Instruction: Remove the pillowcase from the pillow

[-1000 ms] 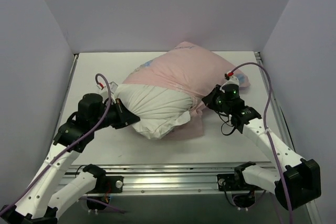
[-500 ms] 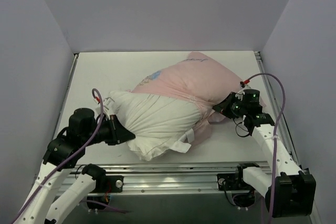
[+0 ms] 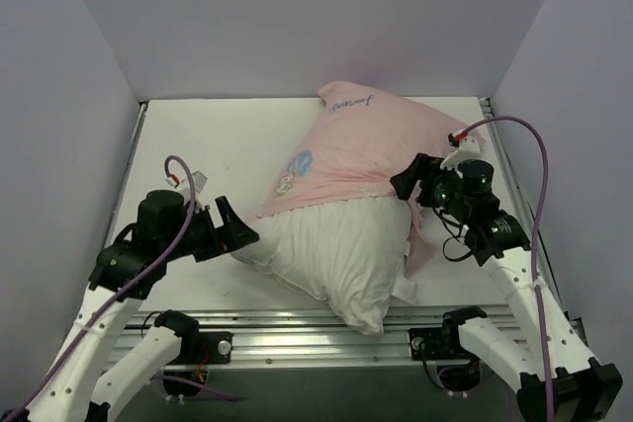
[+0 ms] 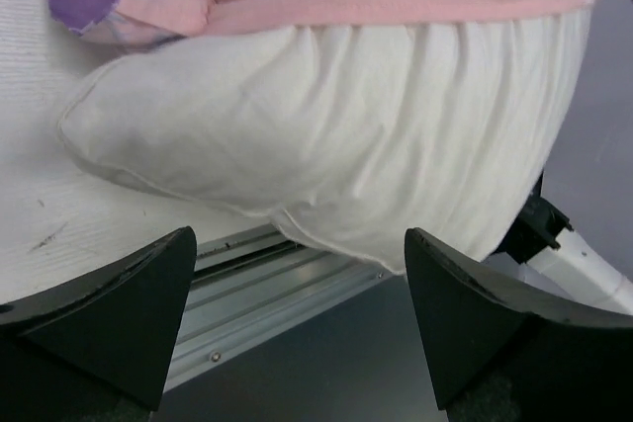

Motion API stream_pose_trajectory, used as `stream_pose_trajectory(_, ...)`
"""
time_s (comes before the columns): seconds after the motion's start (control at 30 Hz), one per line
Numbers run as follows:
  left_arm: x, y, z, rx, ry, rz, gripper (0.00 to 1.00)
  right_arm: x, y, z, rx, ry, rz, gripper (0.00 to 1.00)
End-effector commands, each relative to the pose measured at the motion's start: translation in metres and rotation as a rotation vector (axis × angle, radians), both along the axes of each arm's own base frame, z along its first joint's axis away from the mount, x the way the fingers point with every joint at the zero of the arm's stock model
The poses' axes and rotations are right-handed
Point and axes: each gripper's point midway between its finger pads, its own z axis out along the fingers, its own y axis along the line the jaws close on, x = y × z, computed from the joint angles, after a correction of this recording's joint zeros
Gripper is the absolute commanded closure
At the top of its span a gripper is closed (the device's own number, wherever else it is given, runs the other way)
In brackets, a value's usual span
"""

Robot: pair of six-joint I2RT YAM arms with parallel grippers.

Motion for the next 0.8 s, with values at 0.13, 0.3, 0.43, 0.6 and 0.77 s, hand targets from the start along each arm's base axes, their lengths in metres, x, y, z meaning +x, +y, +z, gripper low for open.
stream_pose_trajectory(0.13,0.058,-0.039,-0.024,-0.11,0.048,-0.009,0.06,0.014,0.047,0.059,-0.161,-0.141,0.156,0.24)
stream_pose_trajectory(0.3,0.05,-0.031,-0.044,-0.063,0.074,0.0,0.06,0.017,0.094,0.06,-0.24,-0.159,0.303,0.23)
stream_pose_trajectory(0.43,0.04,-0.032,-0.077,-0.064,0.143,-0.009,0.06,0.013,0.151,0.036,-0.386,-0.148,0.497,0.23)
stream_pose_trajectory(0.6,0.041,-0.034,-0.105,-0.103,0.175,0.036,0.22,0.014,0.197,0.028,-0.546,-0.119,0.662,0.21)
stream_pose_trajectory(0.77,0.049,-0.035,-0.116,-0.141,0.152,0.077,0.65,0.004,0.241,0.002,-0.65,-0.103,0.825,0.18)
